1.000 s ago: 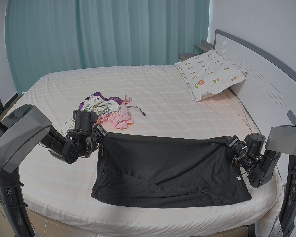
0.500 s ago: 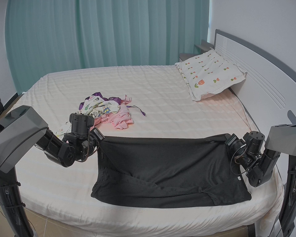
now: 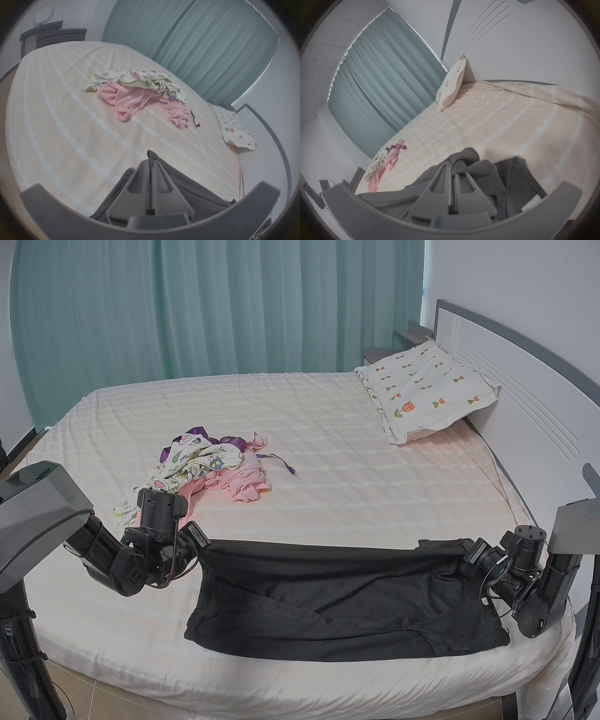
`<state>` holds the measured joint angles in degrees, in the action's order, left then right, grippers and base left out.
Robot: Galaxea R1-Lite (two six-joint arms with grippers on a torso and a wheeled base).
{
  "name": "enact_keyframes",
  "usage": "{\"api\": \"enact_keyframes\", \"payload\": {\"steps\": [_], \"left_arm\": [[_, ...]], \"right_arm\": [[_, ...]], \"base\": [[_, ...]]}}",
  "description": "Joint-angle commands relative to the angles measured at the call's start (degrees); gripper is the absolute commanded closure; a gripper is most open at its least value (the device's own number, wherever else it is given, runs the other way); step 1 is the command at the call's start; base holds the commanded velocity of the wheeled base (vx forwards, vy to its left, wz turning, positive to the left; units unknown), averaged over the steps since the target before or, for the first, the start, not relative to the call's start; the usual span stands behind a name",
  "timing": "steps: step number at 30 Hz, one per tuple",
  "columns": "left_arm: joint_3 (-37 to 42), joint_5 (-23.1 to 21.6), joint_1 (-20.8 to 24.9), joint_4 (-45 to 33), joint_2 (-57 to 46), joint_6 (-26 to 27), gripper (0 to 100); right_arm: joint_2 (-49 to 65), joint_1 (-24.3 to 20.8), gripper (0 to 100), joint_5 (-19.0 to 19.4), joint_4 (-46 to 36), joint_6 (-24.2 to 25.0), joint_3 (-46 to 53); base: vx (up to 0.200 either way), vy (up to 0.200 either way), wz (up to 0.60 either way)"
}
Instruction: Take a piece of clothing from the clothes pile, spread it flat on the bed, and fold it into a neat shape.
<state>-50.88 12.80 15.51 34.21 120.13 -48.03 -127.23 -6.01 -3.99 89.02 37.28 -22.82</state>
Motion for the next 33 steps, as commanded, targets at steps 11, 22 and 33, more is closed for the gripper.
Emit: {"api": "enact_keyframes", "payload": {"steps": [11,22,33], "left_arm": [[10.98,-4.27,1.54,-0.28,0.99,0.13,100],[11.51,-4.36,3.39,-0.37,3.54,0.13,100],[13.09,-4.36,2.86,-0.28,0.20,-0.48,0]], "right_arm": [[-2.14,-0.76,100,0.21,0.72,-0.98,14.47],[-3.55,-1.02,0,-0.32,0.63,-0.45,15.44],[6.03,0.74,0,-1.55,0.63,2.18,17.55]], "base": [[0.000,0.000,0.00],[0.000,0.000,0.00],[0.000,0.000,0.00]]}}
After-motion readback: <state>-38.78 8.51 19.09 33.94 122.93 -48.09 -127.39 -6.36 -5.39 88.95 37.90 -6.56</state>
